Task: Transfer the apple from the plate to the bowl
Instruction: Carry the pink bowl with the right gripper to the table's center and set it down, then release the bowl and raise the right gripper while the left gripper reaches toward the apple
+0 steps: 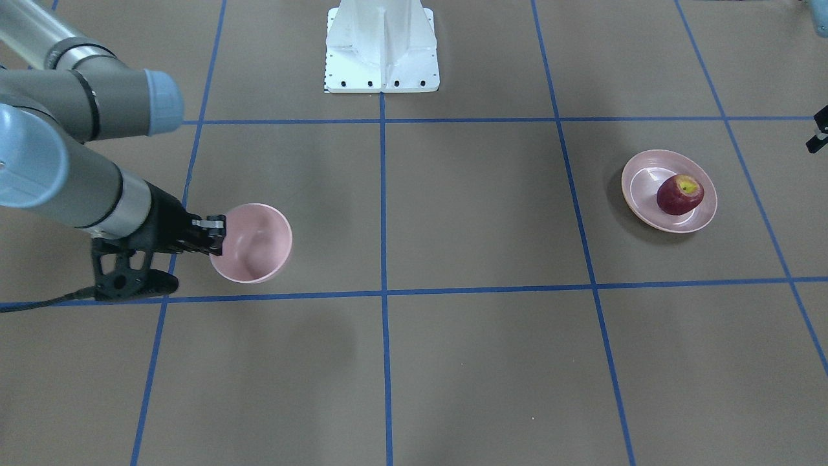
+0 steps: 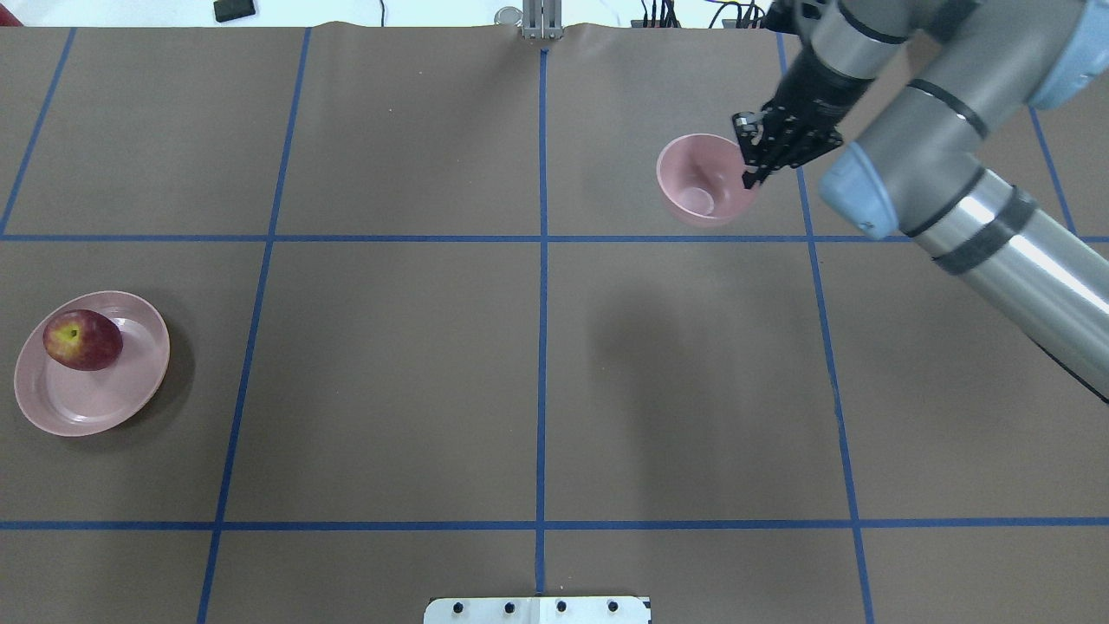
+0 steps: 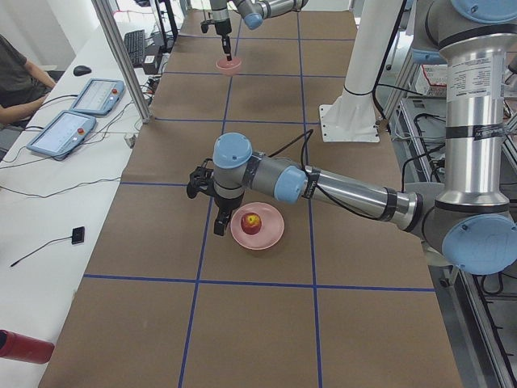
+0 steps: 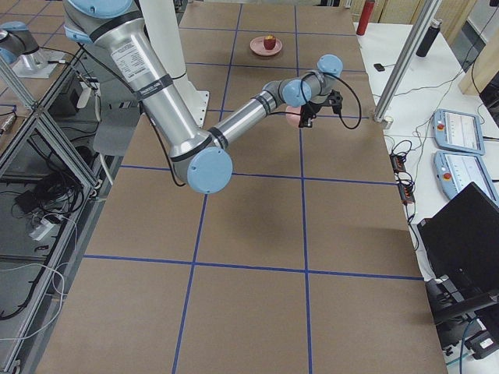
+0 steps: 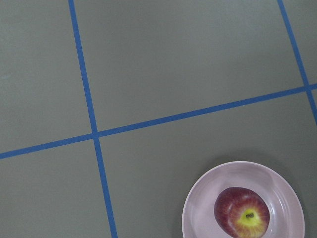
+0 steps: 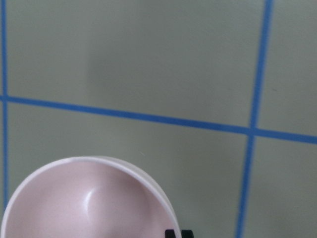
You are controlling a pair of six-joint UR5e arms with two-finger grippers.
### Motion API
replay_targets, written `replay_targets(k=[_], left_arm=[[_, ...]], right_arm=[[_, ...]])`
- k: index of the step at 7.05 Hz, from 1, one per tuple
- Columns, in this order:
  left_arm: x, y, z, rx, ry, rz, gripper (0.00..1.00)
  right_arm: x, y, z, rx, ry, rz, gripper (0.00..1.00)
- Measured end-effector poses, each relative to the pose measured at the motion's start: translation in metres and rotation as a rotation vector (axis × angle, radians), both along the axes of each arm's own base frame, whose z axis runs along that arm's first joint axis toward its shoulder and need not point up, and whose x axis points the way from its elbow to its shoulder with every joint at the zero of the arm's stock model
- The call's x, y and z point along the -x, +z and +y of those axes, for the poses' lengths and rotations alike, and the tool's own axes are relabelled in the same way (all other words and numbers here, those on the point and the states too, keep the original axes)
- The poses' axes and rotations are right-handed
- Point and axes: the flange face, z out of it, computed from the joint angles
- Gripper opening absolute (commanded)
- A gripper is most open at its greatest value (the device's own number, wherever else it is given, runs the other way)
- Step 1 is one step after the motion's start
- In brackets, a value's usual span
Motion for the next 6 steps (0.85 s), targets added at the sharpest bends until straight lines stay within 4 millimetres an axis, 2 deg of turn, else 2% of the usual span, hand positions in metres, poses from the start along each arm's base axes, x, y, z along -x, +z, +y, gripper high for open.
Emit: replay_targets(k=[1,2,4,5,6], left_arm=[[0.0,0.0,0.0,0.0,0.0,0.0,0.98],[0.0,0.0,0.0,0.0,0.0,0.0,0.98],[0.0,-0.001,0.0,0.002,-0.003,0.003,0.98],[0.0,-0.004,0.001,0.014,-0.019,0.007,0.98],[0.0,-0.005,0.001,0.03,-0.037,0.012,0.98]], right_arm=[[0.053,-0.025,-0.012,0.011,0.035,0.006,0.0],[0.1,-0.04,-0.013,0.01,0.057,0.007,0.0],[0.152,-0.049,-0.002,-0.006,0.06,0.028,0.0],[0.17,-0.045,0.006,-0.012,0.051,0.045,0.0],[0.18,-0.04,0.01,-0.013,0.044,0.056,0.05]])
